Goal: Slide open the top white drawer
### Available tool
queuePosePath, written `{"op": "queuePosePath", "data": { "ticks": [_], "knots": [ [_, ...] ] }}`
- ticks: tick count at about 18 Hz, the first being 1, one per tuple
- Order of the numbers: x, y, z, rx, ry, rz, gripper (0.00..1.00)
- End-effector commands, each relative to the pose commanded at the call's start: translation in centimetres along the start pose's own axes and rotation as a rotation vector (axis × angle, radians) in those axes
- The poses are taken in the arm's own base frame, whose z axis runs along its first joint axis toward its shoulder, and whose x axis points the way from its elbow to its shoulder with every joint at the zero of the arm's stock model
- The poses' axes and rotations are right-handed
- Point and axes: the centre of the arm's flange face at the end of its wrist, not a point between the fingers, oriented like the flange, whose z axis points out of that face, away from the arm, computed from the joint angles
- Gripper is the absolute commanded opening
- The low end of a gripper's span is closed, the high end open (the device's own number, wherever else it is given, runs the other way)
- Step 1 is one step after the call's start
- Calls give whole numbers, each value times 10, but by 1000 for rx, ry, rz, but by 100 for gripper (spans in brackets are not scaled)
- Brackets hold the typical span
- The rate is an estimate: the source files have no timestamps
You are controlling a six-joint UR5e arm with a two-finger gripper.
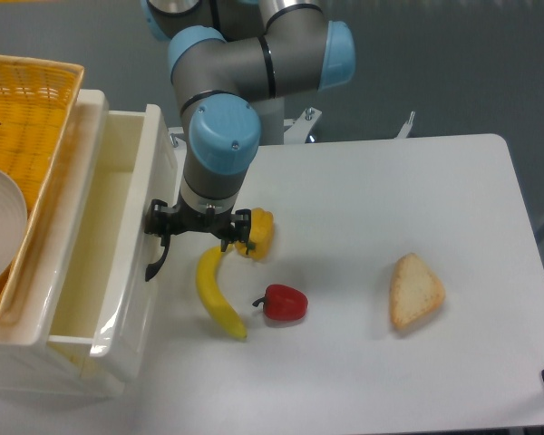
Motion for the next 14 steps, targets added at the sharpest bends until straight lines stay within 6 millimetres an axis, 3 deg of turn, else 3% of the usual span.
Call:
{"op": "queuePosePath", "data": {
  "ticks": [14],
  "knots": [
    [-27, 3, -5, -17, -6, -6, 100]
  ]
}}
